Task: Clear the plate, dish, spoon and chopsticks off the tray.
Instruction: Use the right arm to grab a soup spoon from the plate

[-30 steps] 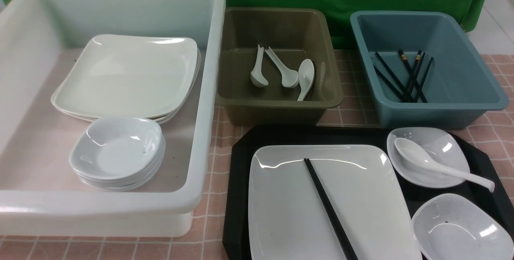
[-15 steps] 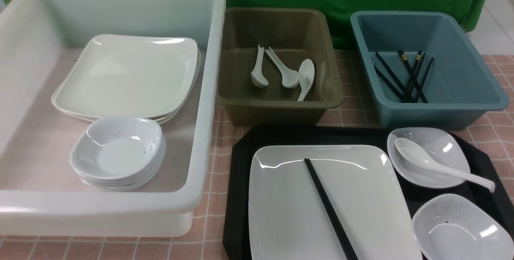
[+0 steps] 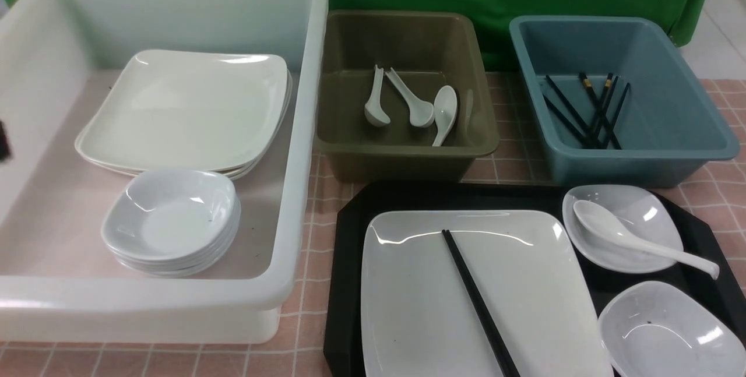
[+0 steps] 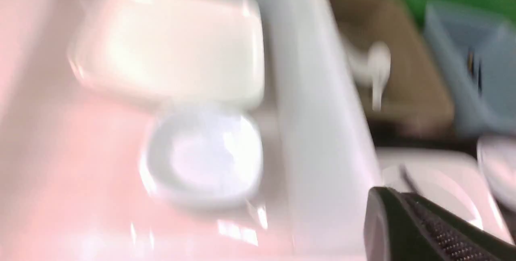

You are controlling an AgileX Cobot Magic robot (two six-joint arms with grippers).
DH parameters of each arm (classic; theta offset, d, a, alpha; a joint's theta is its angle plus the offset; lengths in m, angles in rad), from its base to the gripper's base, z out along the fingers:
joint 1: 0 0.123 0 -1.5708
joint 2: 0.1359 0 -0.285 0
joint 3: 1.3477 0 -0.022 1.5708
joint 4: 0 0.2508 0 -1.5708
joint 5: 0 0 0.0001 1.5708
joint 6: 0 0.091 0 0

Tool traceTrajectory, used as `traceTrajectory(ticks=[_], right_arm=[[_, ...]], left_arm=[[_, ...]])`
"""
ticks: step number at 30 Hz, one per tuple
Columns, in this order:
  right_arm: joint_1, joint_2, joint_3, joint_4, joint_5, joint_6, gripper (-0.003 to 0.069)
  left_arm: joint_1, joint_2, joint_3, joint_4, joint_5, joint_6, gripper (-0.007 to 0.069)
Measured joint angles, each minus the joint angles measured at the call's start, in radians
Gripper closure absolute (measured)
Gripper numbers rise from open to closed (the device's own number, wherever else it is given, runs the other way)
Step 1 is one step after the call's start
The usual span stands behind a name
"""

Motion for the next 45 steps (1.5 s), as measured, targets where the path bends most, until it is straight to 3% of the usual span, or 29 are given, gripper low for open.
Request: traceTrajectory(ticks=[2, 7, 10, 13, 16, 19, 22, 27, 28, 29, 32, 36, 38, 42, 45], right_arm=[[0.067, 0.07, -0.106, -0.112, 0.081, 0.104, 0.0617], [0.292, 0.288, -0.384, -0.271, 0.369, 0.107, 0.0629], [0.517, 0.493, -0.571, -0.291, 0.692, -0.068, 0.0629], [0.657, 0.624, -0.693, -0.296, 0.954, -0.147, 0.0629], [0.833, 0.815, -0.879, -0.282, 1.361, -0.265, 0.0629], [0.87, 0.925, -0.975, -0.199, 1.442, -0.4, 0.0629], [0.825, 1.001, -1.057, -0.076, 1.442, -0.549, 0.0629], [0.549, 1.08, -1.121, 0.003, 1.443, -0.742, 0.0629], [0.549, 1.08, -1.123, 0.006, 1.443, -0.752, 0.0629], [0.43, 1.097, -1.128, 0.039, 1.443, -0.835, 0.0629], [0.213, 1.15, -1.131, 0.175, 1.442, -1.032, 0.0629], [0.074, 1.258, -1.131, 0.277, 1.437, -1.155, 0.0602], [0.058, 1.301, -1.131, 0.279, 1.427, -1.184, 0.0549], [0.054, 1.428, -1.132, 0.279, 1.339, -1.244, 0.0337], [0.054, 1.511, -1.132, 0.275, 1.234, -1.262, 0.0244]], left_arm=[[0.0, 0.057, 0.015, -0.046, 0.024, 0.058, 0.062], [0.0, 0.137, 0.022, -0.097, 0.042, 0.123, 0.062], [0.0, 0.149, 0.022, -0.101, 0.052, 0.134, 0.062], [0.0, 0.149, 0.022, -0.101, 0.059, 0.139, 0.062], [0.0, 0.149, 0.022, -0.102, 0.093, 0.143, 0.062], [0.0, 0.149, 0.022, -0.123, 0.114, 0.174, 0.062], [0.0, 0.149, 0.022, -0.168, 0.118, 0.211, 0.062], [-0.017, 0.149, 0.022, -0.279, 0.122, 0.285, 0.0624], [-0.023, 0.149, 0.022, -0.282, 0.122, 0.286, 0.0624], [-0.048, 0.149, 0.022, -0.289, 0.115, 0.291, 0.063], [-0.157, 0.16, 0.022, -0.297, 0.07, 0.283, 0.0636], [-0.348, 0.219, 0.022, -0.299, -0.042, 0.261, 0.0636], [-0.447, 0.261, 0.017, -0.293, -0.088, 0.25, 0.0636], [-0.658, 0.409, -0.06, -0.243, -0.184, 0.228, 0.0636], [-0.753, 0.518, -0.144, -0.197, -0.242, 0.228, 0.0636]])
